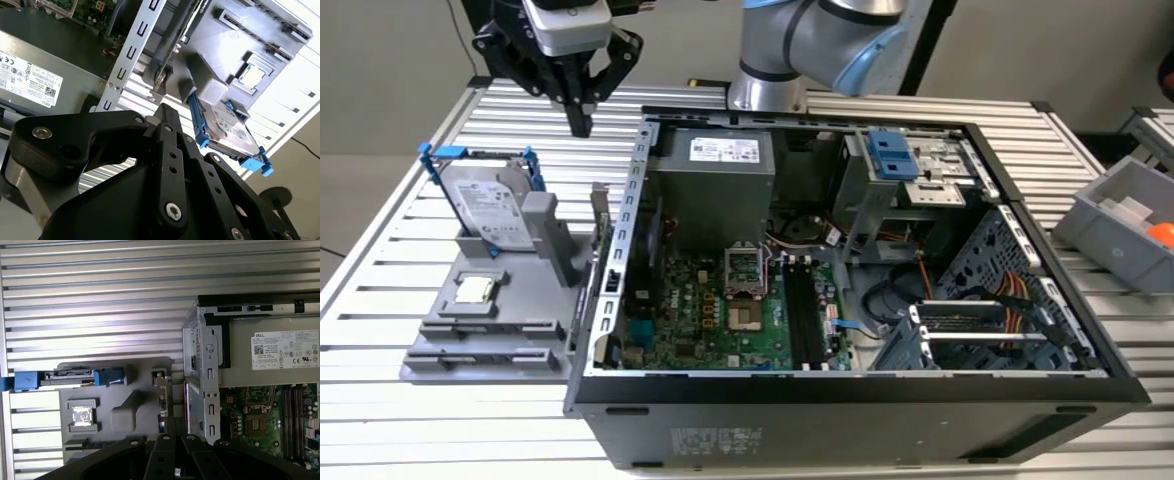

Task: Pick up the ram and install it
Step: 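Reach for the ram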

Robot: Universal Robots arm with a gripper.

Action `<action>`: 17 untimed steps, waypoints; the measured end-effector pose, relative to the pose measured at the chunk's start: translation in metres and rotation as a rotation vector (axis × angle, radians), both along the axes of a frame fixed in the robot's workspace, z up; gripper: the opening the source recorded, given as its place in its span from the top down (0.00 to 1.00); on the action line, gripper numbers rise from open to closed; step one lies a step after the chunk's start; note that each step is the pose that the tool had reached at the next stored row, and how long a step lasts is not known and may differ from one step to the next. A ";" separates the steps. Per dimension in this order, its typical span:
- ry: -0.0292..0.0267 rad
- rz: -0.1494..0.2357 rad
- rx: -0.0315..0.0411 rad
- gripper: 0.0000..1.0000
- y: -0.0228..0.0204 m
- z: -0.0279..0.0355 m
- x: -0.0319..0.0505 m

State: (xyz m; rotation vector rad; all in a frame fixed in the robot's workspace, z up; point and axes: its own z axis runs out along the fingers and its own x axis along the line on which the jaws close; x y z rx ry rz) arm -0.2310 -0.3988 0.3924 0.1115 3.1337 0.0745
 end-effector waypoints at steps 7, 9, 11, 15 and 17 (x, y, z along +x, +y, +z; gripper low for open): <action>0.0010 0.000 0.0000 1.00 0.0000 0.0000 -0.0011; 0.0010 0.000 0.0000 1.00 0.0000 0.0000 -0.0014; 0.0010 0.000 0.0000 1.00 0.0000 0.0000 -0.0025; 0.0010 0.000 0.0001 1.00 0.0000 0.0000 -0.0055; 0.0010 0.000 0.0000 1.00 0.0000 0.0000 -0.0074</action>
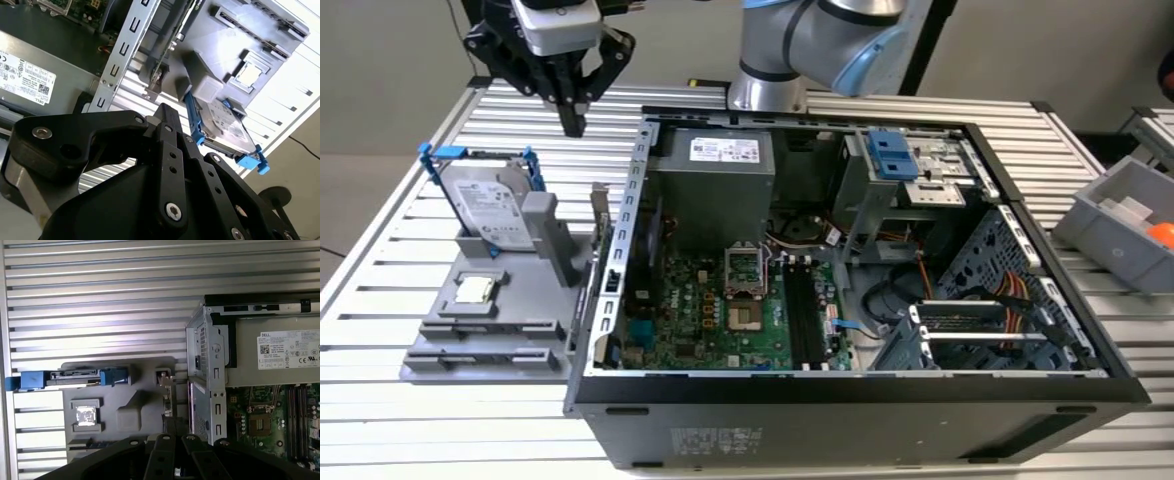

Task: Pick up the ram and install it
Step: 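Reach for the ram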

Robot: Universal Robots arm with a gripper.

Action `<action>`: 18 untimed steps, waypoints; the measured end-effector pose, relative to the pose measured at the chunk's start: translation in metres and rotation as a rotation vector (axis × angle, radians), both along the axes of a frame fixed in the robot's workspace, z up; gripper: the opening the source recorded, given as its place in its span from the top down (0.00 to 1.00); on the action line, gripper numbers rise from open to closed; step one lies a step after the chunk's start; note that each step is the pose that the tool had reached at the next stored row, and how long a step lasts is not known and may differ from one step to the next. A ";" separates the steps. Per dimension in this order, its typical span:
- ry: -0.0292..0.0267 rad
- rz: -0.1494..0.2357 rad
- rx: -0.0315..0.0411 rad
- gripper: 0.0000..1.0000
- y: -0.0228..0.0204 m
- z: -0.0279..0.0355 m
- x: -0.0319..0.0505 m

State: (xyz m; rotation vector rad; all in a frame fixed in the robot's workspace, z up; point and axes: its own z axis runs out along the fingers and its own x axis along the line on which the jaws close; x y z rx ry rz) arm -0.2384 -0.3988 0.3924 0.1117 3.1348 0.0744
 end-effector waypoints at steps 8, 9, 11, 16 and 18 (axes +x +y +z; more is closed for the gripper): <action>0.0000 0.000 0.0000 1.00 0.0000 0.0000 -0.0082; -0.0001 0.000 0.0001 1.00 0.0000 0.0000 -0.0091; 0.0000 0.000 0.0000 1.00 0.0000 0.0000 -0.0110; -0.0001 0.000 0.0000 1.00 0.0000 0.0000 -0.0156; 0.0000 0.000 0.0000 1.00 0.0000 0.0000 -0.0173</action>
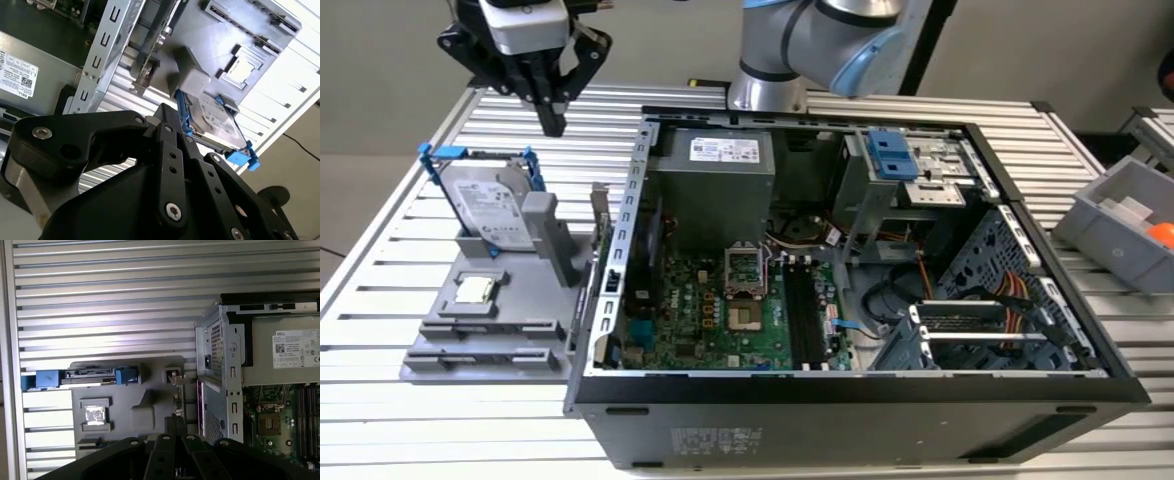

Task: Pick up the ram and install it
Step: 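Reach for the ram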

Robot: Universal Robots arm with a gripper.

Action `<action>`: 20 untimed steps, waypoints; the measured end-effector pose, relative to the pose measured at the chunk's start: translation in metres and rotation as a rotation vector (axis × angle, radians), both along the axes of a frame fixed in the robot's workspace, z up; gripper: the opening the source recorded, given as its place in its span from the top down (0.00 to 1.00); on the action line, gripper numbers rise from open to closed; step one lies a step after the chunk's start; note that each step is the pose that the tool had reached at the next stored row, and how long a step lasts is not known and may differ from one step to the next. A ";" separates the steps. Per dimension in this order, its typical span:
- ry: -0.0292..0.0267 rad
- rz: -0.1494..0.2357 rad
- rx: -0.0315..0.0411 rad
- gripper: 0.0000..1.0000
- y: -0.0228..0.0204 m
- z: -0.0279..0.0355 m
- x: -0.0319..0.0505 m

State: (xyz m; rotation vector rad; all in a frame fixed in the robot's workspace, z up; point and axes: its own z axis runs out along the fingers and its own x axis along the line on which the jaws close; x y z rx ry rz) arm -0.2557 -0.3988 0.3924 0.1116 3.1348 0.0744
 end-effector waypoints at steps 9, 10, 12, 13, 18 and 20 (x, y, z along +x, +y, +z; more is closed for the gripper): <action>0.0000 0.000 0.0000 1.00 0.0000 0.0000 -0.0072; 0.0000 0.000 0.0000 1.00 0.0000 0.0000 -0.0079; 0.0000 0.000 0.0000 1.00 0.0000 0.0000 -0.0095; 0.0000 0.000 0.0000 1.00 0.0000 0.0000 -0.0104; 0.0000 0.000 0.0000 1.00 0.0000 0.0000 -0.0145; 0.0000 0.000 0.0000 1.00 0.0000 0.0000 -0.0162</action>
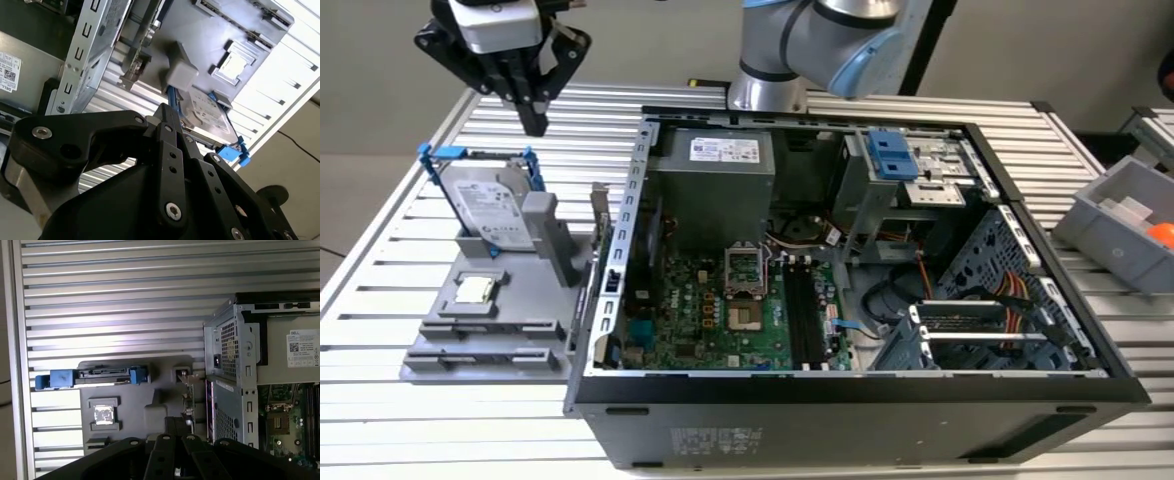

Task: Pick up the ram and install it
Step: 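Reach for the ram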

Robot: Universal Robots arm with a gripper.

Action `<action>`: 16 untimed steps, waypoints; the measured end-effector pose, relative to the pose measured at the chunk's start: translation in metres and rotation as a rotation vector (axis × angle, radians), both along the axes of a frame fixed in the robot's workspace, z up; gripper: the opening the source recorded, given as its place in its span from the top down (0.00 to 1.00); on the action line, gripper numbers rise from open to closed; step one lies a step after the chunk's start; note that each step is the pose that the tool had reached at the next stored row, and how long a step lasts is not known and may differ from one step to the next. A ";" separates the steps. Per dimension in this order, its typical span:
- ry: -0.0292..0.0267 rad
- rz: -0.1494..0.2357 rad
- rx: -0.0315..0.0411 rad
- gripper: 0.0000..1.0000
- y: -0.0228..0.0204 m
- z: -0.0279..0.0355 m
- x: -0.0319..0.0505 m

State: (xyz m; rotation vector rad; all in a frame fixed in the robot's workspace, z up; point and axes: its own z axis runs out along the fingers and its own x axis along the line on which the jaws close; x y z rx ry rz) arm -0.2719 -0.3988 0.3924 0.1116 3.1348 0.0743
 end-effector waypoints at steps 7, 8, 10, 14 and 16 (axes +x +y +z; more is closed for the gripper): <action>-0.0002 0.000 0.0002 1.00 0.0000 -0.0001 -0.0067; -0.0001 0.000 0.0001 1.00 0.0000 -0.0001 -0.0078; -0.0001 0.000 0.0001 1.00 0.0000 -0.0001 -0.0099; -0.0001 0.000 0.0001 1.00 0.0000 -0.0001 -0.0151; 0.0000 0.000 0.0001 1.00 0.0000 -0.0001 -0.0178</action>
